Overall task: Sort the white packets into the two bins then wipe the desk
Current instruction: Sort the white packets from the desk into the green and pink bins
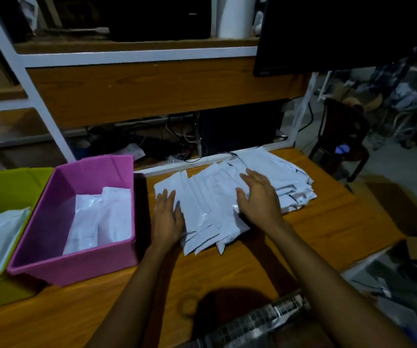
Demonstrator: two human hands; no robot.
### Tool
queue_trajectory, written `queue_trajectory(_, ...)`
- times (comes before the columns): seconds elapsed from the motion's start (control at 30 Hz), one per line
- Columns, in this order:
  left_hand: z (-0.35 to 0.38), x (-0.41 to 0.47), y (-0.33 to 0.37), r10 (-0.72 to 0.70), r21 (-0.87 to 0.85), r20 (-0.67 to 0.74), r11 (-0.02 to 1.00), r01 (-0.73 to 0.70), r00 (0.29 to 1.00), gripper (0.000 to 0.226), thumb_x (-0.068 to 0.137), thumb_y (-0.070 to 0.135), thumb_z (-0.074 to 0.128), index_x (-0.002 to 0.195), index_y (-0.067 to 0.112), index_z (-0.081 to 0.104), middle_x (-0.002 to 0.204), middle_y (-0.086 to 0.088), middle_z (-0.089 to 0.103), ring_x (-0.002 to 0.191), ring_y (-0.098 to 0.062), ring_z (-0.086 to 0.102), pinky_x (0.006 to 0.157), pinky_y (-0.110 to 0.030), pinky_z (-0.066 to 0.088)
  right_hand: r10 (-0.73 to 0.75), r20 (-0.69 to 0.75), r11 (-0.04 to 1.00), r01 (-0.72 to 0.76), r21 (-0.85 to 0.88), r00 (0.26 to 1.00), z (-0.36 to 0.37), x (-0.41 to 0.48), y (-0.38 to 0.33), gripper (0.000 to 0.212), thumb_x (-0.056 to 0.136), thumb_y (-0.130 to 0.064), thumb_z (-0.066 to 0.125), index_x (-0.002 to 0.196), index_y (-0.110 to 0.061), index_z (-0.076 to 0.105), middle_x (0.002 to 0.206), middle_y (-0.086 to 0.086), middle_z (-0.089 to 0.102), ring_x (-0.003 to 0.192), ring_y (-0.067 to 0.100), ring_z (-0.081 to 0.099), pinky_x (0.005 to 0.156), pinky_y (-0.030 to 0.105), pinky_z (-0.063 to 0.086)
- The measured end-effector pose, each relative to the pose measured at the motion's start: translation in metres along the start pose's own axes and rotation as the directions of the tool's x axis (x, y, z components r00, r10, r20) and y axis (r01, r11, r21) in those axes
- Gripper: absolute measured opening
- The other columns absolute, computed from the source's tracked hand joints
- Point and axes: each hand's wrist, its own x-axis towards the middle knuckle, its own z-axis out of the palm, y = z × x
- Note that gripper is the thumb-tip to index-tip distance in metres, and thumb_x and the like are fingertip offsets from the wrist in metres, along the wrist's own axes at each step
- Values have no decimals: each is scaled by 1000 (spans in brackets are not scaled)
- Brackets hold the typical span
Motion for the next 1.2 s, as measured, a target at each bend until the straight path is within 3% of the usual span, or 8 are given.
queue_trajectory(0.13,34,28,-30,-87,212,77,975,69,993,63,96,50,29,149,16,31,158,-20,20,148,-35,6,120,-50,12,40,12,981,-37,-193,999,10,74,46,42,94,-23,52,132,-6,55,144,17,47,140,30,33,118,46,20)
queue_trajectory(0.27,55,50,-37,-239,194,149,959,208,960,72,95,60,35,154,24,15,161,-17,2,148,-35,-5,119,-48,5,82,84,926,-45,-375,993,23,126,93,48,96,-35,30,127,-9,56,136,16,53,136,32,36,115,45,21)
queue_trajectory(0.47,77,64,-36,-234,163,171,965,206,957,62,98,54,31,153,28,19,162,-6,3,149,-30,-2,120,-46,3,196,313,929,-74,-363,929,57,146,132,57,101,-44,34,153,-26,19,160,17,10,147,34,12,114,48,26)
queue_trajectory(0.6,81,68,-37,-191,114,117,977,178,975,65,94,61,14,150,31,28,161,-2,9,149,-27,0,121,-45,3,135,202,926,-51,-374,970,81,132,139,50,104,-34,27,152,-21,23,159,14,19,146,32,20,114,44,29)
queue_trajectory(0.8,83,71,-47,-150,69,104,987,143,983,83,89,70,0,144,25,43,157,-6,26,147,-32,15,121,-46,9,162,197,935,-86,-344,967,88,136,146,49,102,-19,32,150,-13,27,157,12,27,144,25,27,114,37,30)
queue_trajectory(0.93,75,78,-37,-172,15,132,985,171,976,58,95,42,22,140,15,49,154,-6,30,146,-33,19,119,-50,16,190,208,937,-114,-330,960,76,141,137,52,100,-12,35,151,-11,25,157,11,27,145,23,25,112,36,31)
queue_trajectory(1.07,53,89,-11,-55,-27,40,998,56,998,42,102,24,35,140,13,48,155,-4,27,147,-30,18,120,-45,15,111,100,952,-77,-297,989,59,135,118,56,97,-6,42,150,-8,26,154,16,32,144,27,27,111,37,33)
queue_trajectory(1.2,32,92,22,92,-63,-14,994,-92,996,43,102,26,33,144,21,42,158,-2,21,149,-21,9,120,-51,13,56,-29,996,-57,-66,998,38,117,87,45,102,-15,39,146,-8,36,153,19,33,143,31,30,112,42,35)
